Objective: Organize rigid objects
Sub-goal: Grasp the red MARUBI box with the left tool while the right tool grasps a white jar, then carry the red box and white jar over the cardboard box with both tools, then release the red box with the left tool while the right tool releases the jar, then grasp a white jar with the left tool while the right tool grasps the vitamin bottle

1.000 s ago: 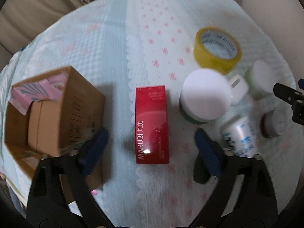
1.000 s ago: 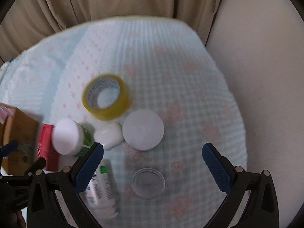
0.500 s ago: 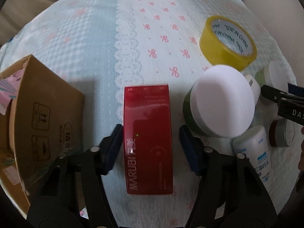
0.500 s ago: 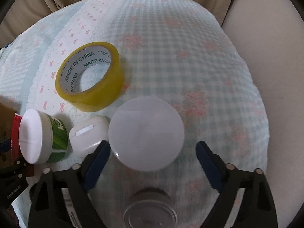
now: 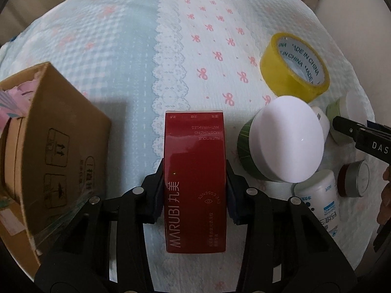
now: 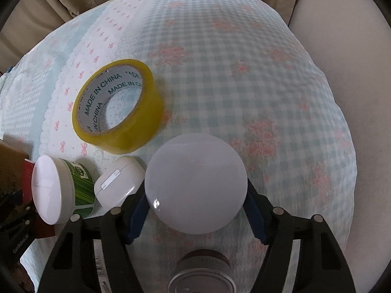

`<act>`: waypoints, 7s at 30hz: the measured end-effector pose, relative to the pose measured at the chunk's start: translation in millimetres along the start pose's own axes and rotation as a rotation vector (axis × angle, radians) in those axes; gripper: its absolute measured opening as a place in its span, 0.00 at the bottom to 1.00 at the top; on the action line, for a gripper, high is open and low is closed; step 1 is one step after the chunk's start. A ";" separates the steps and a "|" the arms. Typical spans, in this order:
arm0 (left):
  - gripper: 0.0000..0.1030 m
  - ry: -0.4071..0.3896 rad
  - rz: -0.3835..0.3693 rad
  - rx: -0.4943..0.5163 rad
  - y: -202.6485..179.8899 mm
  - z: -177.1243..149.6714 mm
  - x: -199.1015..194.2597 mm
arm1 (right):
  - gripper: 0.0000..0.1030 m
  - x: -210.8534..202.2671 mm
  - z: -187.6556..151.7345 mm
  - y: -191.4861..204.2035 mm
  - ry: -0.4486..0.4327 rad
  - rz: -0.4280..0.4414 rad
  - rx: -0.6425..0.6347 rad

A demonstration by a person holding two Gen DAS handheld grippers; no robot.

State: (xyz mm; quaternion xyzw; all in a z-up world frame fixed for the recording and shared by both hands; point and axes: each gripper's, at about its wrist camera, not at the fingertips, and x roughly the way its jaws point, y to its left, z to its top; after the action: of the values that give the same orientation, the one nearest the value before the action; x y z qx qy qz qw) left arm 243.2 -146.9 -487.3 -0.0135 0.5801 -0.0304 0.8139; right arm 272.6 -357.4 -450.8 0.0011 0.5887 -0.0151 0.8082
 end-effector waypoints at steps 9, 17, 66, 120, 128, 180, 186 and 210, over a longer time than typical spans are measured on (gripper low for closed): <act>0.36 -0.077 -0.019 -0.023 1.5 3.2 -50.4 | 0.64 -47.7 -5.2 0.4 -0.074 0.004 0.029; 0.36 -0.184 -0.035 -0.073 9.6 11.4 -141.4 | 0.64 -140.7 -15.5 8.9 -0.168 -0.005 0.026; 0.36 0.032 -0.088 0.443 310.4 41.3 -152.2 | 0.64 -181.4 -44.6 394.5 -0.063 0.102 -0.131; 1.00 -0.065 -0.080 0.328 319.1 23.4 -229.3 | 1.00 -194.4 -65.3 395.3 -0.036 0.155 -0.233; 1.00 -0.194 -0.054 0.257 318.3 -0.6 -312.6 | 1.00 -284.1 -85.3 349.7 -0.129 0.074 -0.071; 1.00 0.051 -0.025 0.473 -65.6 28.6 -77.8 | 0.96 -98.2 -98.6 50.8 0.141 0.155 -0.104; 1.00 0.133 -0.028 0.521 -76.0 26.9 -31.1 | 0.93 -53.5 -99.3 57.4 0.193 0.139 -0.164; 0.67 0.192 -0.165 0.587 -86.2 30.1 18.0 | 0.45 0.8 -94.2 66.4 0.257 0.191 -0.194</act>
State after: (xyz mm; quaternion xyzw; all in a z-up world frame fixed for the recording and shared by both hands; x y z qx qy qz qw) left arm 274.6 -234.4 -489.5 0.1780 0.6178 -0.2634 0.7192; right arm 184.9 -289.2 -481.5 -0.0190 0.6830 0.1189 0.7204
